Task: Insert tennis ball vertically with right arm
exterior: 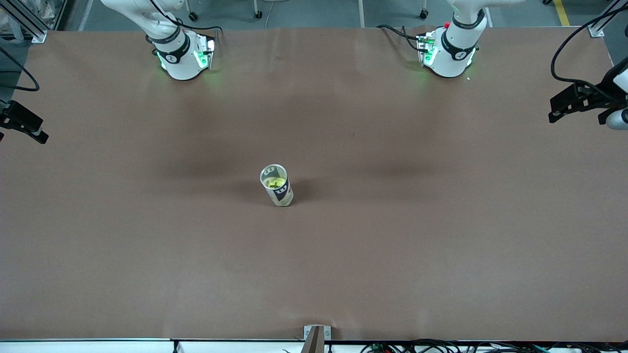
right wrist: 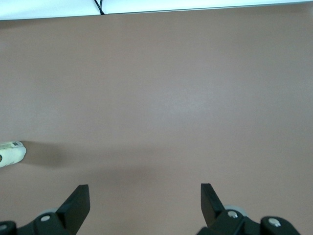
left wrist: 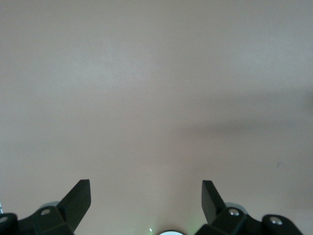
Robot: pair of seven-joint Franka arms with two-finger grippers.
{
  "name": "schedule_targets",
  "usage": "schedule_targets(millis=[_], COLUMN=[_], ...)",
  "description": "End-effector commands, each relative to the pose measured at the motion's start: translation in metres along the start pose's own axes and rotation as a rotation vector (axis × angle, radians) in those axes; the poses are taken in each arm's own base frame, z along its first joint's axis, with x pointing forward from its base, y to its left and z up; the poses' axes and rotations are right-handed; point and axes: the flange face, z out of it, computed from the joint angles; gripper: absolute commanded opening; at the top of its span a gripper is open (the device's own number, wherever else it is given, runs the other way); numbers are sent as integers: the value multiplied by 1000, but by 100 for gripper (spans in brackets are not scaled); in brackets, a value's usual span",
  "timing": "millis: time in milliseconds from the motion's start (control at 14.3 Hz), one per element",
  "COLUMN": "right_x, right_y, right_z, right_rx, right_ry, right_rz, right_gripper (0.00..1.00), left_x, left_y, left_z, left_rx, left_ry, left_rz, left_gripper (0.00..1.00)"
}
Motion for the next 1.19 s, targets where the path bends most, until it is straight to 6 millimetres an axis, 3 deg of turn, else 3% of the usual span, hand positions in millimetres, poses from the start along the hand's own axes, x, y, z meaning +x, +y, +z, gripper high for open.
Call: schedule_targets(millis=[0,700,1120], right_x=[2,4,6], right_y=[0,3,3], right_z=[-4,2,4], right_rx=[-19,-21,-21], right_ry=[1,-10,-5], right_rz=[-6,-3,-1], right_gripper=[100,100,100], left_x=[-26,-40,-35], left_y=[11,51,52], left_z=[0,1,4], left_rx=[-50,-48,-38], left_ry=[-5,11,22], left_rz=[-42,-32,-40], left_gripper=[100,100,100])
